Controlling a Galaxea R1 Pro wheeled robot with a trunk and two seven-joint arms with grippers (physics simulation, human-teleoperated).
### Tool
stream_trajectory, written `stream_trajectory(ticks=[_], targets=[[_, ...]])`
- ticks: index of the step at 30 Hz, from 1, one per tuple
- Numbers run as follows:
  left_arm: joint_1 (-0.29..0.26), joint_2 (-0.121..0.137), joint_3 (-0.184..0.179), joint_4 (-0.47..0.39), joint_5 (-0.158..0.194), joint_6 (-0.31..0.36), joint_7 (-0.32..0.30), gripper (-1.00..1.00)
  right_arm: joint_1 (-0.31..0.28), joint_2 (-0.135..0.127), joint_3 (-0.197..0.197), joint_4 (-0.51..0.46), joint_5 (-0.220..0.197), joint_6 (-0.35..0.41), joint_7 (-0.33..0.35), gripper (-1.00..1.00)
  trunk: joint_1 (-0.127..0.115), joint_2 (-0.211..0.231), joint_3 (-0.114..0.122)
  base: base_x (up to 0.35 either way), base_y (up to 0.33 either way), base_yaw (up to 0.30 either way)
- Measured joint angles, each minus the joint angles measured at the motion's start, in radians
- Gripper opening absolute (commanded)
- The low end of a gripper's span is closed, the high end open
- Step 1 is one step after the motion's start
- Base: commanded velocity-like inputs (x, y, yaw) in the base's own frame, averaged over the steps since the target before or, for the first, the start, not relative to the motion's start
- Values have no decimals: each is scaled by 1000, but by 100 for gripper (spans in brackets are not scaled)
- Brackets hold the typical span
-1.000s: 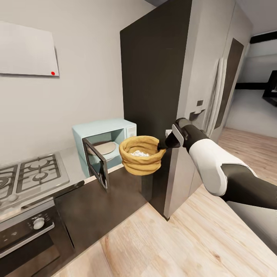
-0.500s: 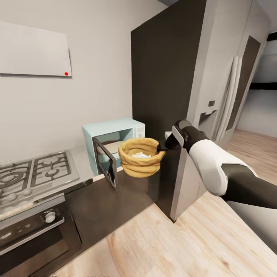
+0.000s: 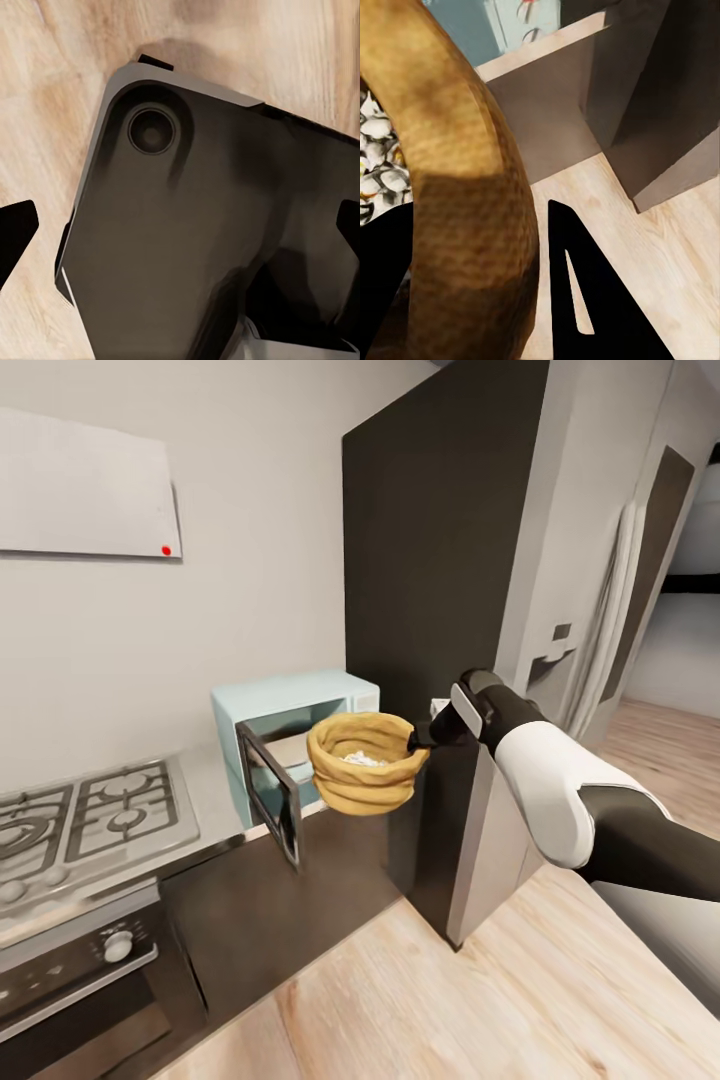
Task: In the kitchen, take the popcorn bag from the countertop, put it into the microwave, and heat it until the popcorn is cooked so the cooked popcorn ends up inside the bag.
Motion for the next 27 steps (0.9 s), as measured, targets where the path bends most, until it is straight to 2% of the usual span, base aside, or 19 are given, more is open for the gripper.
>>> stream_trajectory(ticks=[4,18,27], targets=[[0,0,0,0,0,0,0,100,0,5,0,8,-1,0,0,-100,0,0,0,157,0,0],[0,-1,0,0,0,0,-1,100,9,11,0,28,-11,0,-1,-100,1,0,0,4,0,0],[0,-1,0,0,0,0,-1,100,9,4,0,28,-9,0,-7,-100,1,0,0,0,0,222]])
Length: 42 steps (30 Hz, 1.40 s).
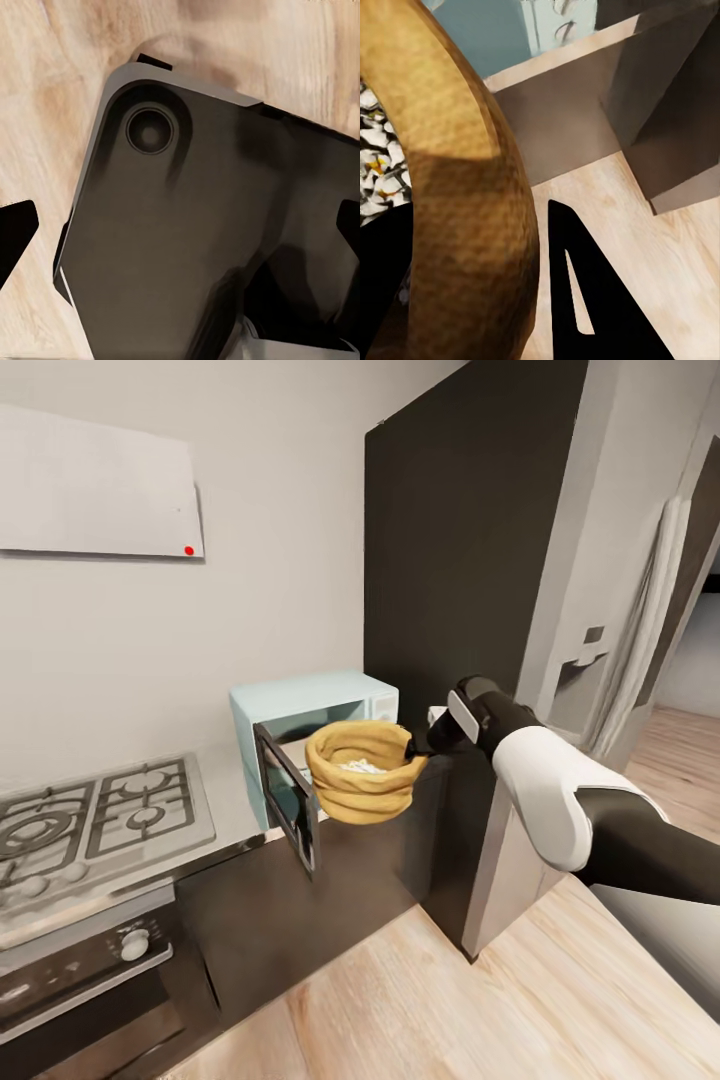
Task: In the kitchen, take the popcorn bag from the countertop, put it into the microwave, and heat it until the popcorn is cooked so the cooked popcorn ends up inside the bag.
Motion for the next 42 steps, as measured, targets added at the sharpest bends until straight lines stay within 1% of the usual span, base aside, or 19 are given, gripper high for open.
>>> stream_trajectory(ticks=[7,12,18,25,32,42], targets=[[0,0,0,0,0,0,0,100,0,-5,0,-1,5,0,-3,-100,0,0,0,0,0,53],[0,-1,1,0,0,0,1,100,0,-6,0,1,0,0,-3,-100,0,0,0,22,0,0],[0,2,0,0,1,0,0,100,0,-5,1,32,2,0,-2,-100,0,0,0,172,0,0],[0,2,1,0,1,0,1,100,0,-6,0,34,2,0,-3,-100,0,0,0,190,0,0],[0,2,0,0,1,0,0,100,0,3,2,32,-1,0,0,-100,0,0,0,187,0,0],[0,1,0,0,0,0,0,100,0,5,2,34,-5,0,1,-100,0,0,0,179,40,0]])
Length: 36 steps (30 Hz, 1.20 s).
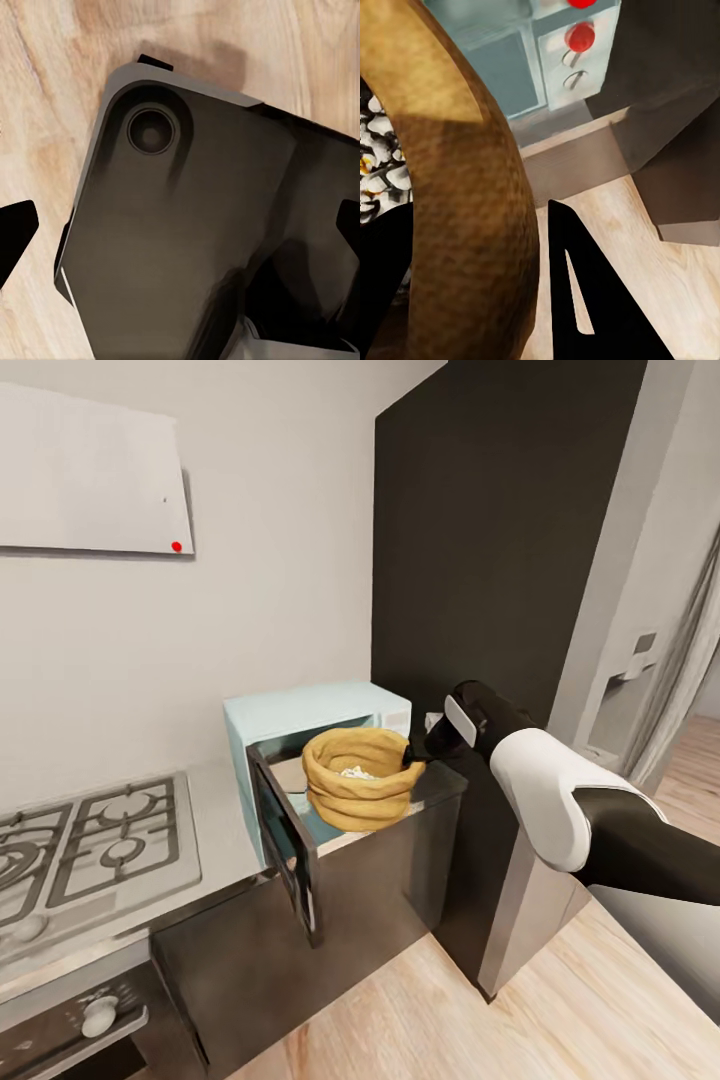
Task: In the kitchen, take the popcorn bag from the countertop, put it into the microwave, and heat it until the popcorn is cooked so the cooked popcorn ends up inside the bag.
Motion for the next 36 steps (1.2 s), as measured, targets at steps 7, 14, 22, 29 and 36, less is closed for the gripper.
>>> stream_trajectory(ticks=[7,14,22,29,36], targets=[[0,-1,0,0,0,0,0,100,0,0,0,0,1,0,1,-100,0,0,0,29,23,0],[0,-1,0,0,0,0,0,100,0,-1,-1,0,1,0,-1,-100,0,0,0,0,0,177],[0,-2,1,0,0,0,1,100,0,-3,-1,0,6,0,-2,-100,0,0,0,0,0,67],[0,-1,0,0,0,0,0,100,0,-6,-1,0,3,0,-2,-100,0,0,0,22,0,0],[0,3,1,0,0,0,1,100,0,-17,6,40,17,0,-6,-100,0,0,0,0,0,0]])
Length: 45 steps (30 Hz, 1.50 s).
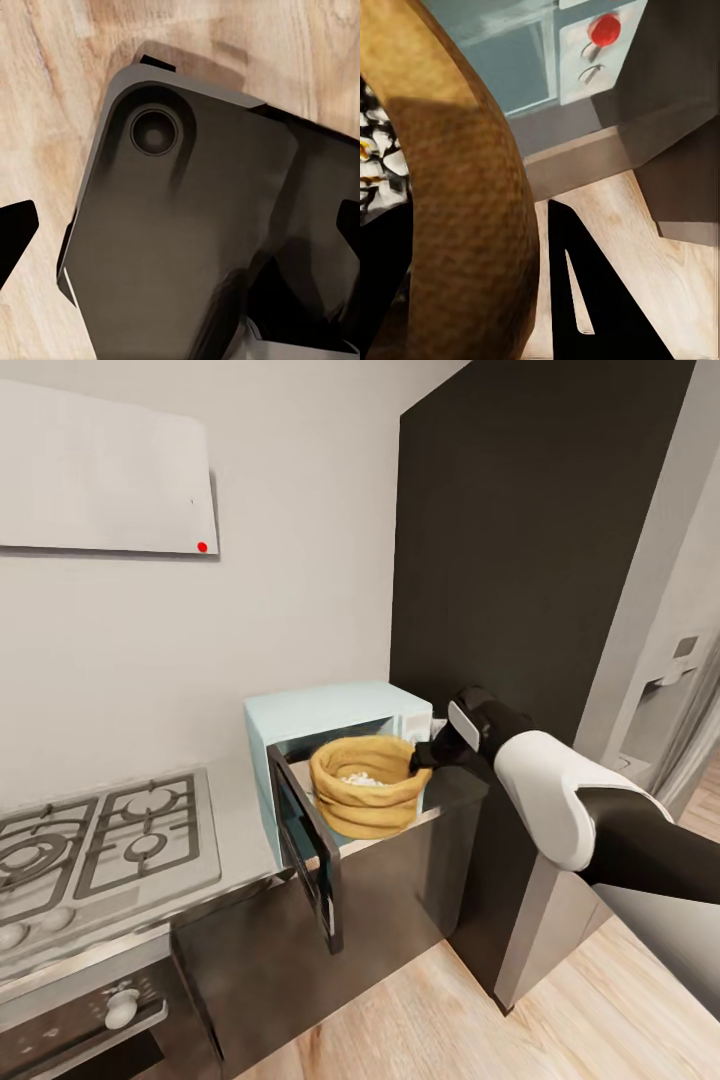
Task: In the kitchen, take the popcorn bag from the countertop, put it into the microwave, and heat it until the popcorn is cooked so the cooked popcorn ends up inside the bag.
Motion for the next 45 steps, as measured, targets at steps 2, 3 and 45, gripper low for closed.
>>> stream_trajectory(ticks=[2,3,45], targets=[[0,0,0,0,0,0,0,100,0,-1,0,11,-1,0,-1,-100,0,0,0,0,0,0],[0,0,0,0,0,0,0,100,0,0,1,17,2,0,-4,-100,0,0,0,0,0,0],[0,1,4,-3,5,0,3,100,1,-3,-5,26,10,-6,-9,-100,0,0,0,51,0,7]])
